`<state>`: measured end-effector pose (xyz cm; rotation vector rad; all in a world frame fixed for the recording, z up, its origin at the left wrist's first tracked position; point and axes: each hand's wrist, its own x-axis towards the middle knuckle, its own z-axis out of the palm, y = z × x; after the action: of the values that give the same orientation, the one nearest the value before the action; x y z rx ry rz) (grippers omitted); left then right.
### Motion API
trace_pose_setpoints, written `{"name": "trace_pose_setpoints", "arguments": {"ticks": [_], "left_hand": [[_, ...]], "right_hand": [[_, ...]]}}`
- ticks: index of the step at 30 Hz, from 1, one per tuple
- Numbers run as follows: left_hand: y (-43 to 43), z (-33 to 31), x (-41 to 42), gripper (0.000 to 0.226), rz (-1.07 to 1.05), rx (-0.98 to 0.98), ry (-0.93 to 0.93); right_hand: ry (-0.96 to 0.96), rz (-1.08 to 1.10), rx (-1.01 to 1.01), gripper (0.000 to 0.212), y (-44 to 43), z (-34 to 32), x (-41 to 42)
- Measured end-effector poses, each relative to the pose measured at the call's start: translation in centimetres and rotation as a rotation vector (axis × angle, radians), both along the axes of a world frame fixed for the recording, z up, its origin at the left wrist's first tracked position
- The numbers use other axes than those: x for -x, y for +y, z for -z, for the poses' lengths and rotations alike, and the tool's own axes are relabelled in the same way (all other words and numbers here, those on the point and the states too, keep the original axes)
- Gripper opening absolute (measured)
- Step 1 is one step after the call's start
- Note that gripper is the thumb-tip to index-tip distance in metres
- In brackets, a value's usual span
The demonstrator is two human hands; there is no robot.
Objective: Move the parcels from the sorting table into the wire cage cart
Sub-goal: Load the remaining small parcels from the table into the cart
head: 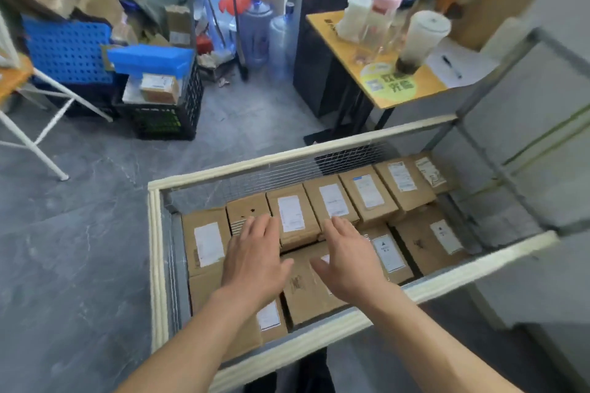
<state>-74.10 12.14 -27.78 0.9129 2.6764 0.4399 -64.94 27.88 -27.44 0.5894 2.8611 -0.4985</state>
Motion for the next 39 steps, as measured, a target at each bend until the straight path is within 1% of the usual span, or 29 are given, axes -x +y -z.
{"name": "trace_pose_setpoints", "arguments": {"ticks": [3, 5, 9, 11, 13, 15, 21, 26, 29, 34, 39], "left_hand": [[3.8, -4.6, -1.7, 0.069, 0.172, -0.088, 0.062], [6.4, -7.4, -3.0, 0.072, 0.289, -0.15, 0.12], [11.2, -11.8, -6.9, 0.078, 0.496, -0.254, 0.189], [13.4, -13.5, -9.3, 0.082, 0.58, -0.292, 0.21], [15.7, -15.0, -12.1, 0.084, 0.655, -0.327, 0.218], [17.8, -16.2, -14.9, 0.086, 0.726, -0.345, 0.222], [24.9, -19.0, -25.2, 0.086, 0.893, -0.389, 0.226], [29.9, -20.8, -34.6, 0.086, 1.006, -0.407, 0.257], [32.3, -21.4, -40.3, 0.086, 1.07, -0.413, 0.267], [35.4, -22.0, -49.5, 0.086, 1.159, -0.425, 0.226], [37.4, -21.9, -56.6, 0.086, 1.259, -0.413, 0.185]], "right_hand": [[0.075, 0.119, -0.071, 0.043, 2.0, -5.3, -3.4], [0.131, 0.199, -0.135, 0.042, 3.4, -8.3, -6.1], [0.156, 0.381, -0.233, 0.057, 6.1, -12.8, -12.6], [0.183, 0.478, -0.265, 0.063, 7.2, -14.5, -16.2], [0.176, 0.569, -0.29, 0.073, 8.4, -15.9, -20.0], [0.17, 0.641, -0.312, 0.078, 9.5, -16.9, -23.6], [0.158, 0.861, -0.361, 0.079, 12.8, -19.3, -35.8], [0.208, 1.017, -0.357, 0.08, 15.4, -20.6, -45.8], [0.211, 1.087, -0.351, 0.082, 16.4, -21.0, -51.7], [0.21, 1.217, -0.357, 0.081, 17.4, -21.1, -61.2], [0.231, 1.36, -0.364, 0.076, 17.3, -20.9, -68.0]]}}
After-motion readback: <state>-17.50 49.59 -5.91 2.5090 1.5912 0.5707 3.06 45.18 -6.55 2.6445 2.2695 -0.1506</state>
